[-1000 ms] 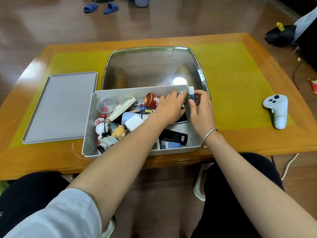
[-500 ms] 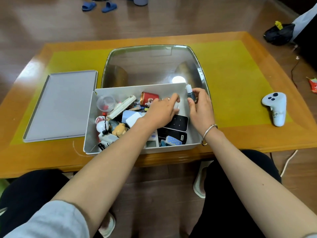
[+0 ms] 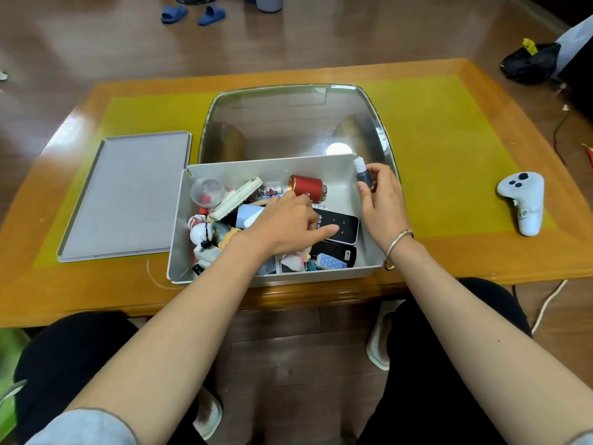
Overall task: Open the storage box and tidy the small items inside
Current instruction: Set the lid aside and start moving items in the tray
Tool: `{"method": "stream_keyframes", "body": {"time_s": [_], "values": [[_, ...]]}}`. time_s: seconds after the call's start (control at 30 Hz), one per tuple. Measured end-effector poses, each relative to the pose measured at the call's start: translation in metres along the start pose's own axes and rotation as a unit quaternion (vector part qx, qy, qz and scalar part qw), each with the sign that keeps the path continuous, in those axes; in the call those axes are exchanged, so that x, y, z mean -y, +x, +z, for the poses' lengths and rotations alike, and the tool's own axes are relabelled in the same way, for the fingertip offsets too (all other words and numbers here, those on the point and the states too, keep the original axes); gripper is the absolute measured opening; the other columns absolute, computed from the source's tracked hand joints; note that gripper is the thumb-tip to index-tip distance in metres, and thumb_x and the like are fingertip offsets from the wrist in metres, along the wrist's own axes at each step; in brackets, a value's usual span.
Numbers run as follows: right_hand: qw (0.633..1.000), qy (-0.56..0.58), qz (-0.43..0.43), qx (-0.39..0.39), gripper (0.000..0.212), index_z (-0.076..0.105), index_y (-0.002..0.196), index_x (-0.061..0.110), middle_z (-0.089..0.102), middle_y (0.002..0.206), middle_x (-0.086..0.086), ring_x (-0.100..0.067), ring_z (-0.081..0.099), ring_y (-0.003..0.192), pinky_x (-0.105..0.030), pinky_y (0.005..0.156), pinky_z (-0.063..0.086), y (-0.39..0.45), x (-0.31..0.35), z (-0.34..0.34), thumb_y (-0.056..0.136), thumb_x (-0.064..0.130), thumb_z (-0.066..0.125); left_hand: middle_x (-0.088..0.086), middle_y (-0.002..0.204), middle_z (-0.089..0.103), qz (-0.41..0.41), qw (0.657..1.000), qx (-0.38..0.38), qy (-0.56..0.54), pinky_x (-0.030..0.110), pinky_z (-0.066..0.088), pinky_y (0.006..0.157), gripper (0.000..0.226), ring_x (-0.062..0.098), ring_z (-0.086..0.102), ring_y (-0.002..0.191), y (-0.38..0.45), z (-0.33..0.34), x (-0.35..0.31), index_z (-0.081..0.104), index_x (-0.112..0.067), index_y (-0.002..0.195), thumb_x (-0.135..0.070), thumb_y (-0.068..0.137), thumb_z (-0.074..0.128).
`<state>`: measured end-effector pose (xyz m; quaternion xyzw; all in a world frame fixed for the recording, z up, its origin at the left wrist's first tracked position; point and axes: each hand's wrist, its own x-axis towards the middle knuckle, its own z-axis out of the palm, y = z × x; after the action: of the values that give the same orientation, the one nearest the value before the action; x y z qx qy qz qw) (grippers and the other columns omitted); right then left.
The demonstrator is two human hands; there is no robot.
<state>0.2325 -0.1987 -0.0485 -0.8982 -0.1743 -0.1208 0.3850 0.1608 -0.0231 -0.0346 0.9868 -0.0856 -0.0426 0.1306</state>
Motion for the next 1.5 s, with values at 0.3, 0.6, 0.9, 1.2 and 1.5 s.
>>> {"method": "stream_keyframes", "body": {"time_s": [0.3, 0.6, 0.9, 1.2, 1.5], "values": [[1.0, -0.007, -0.007, 0.002, 0.027, 0.048, 0.121, 0.006, 0.055, 0.117, -0.01, -0.024, 0.048, 0.11, -0.021, 0.086, 0.033, 0.001, -0.002, 0.001, 0.094, 0.013, 0.049, 0.007, 0.137, 0.043, -0.075, 0.994, -0.072, 0.041, 0.041, 0.034, 0.093, 0.049, 0.03, 0.036, 0.122, 0.051, 0.007, 0.003, 0.038, -0.019, 0.138, -0.021, 0.091, 0.051], [1.0, -0.01, -0.005, 0.007, 0.028, 0.048, 0.122, 0.007, 0.055, 0.117, -0.009, -0.024, 0.047, 0.111, -0.022, 0.087, 0.034, 0.001, -0.003, 0.002, 0.095, 0.014, 0.049, 0.002, 0.126, 0.05, -0.084, 0.993, -0.086, -0.006, 0.039, 0.027, 0.091, 0.06, 0.029, 0.04, 0.115, 0.038, 0.003, 0.011, 0.037, -0.028, 0.136, -0.019, 0.085, 0.065], [1.0, -0.014, 0.001, 0.013, 0.028, 0.047, 0.122, 0.006, 0.055, 0.118, -0.009, -0.023, 0.047, 0.113, -0.02, 0.087, 0.034, 0.001, -0.001, 0.001, 0.095, 0.015, 0.049, -0.01, 0.142, 0.034, -0.03, 0.999, 0.01, -0.007, 0.039, 0.012, 0.109, 0.071, 0.022, 0.017, 0.132, -0.037, -0.027, 0.005, 0.037, -0.042, 0.139, -0.004, 0.082, 0.055], [1.0, -0.013, 0.001, 0.011, 0.028, 0.048, 0.121, 0.007, 0.055, 0.118, -0.009, -0.024, 0.047, 0.112, -0.02, 0.087, 0.033, 0.0, 0.0, 0.0, 0.095, 0.014, 0.05, 0.005, 0.138, 0.049, -0.051, 0.992, 0.022, -0.116, 0.036, 0.031, 0.107, 0.039, 0.024, 0.04, 0.13, 0.01, -0.038, -0.015, 0.06, -0.02, 0.123, -0.043, 0.097, 0.043], [1.0, -0.008, -0.004, 0.011, 0.027, 0.049, 0.12, 0.005, 0.056, 0.114, -0.011, -0.026, 0.047, 0.108, -0.019, 0.083, 0.03, 0.0, -0.002, 0.0, 0.094, 0.013, 0.05, 0.009, 0.148, 0.041, -0.118, 0.973, 0.128, -0.151, 0.03, 0.032, 0.1, 0.051, 0.027, 0.04, 0.132, 0.059, -0.012, -0.005, 0.033, -0.019, 0.146, -0.034, 0.098, 0.038]]}}
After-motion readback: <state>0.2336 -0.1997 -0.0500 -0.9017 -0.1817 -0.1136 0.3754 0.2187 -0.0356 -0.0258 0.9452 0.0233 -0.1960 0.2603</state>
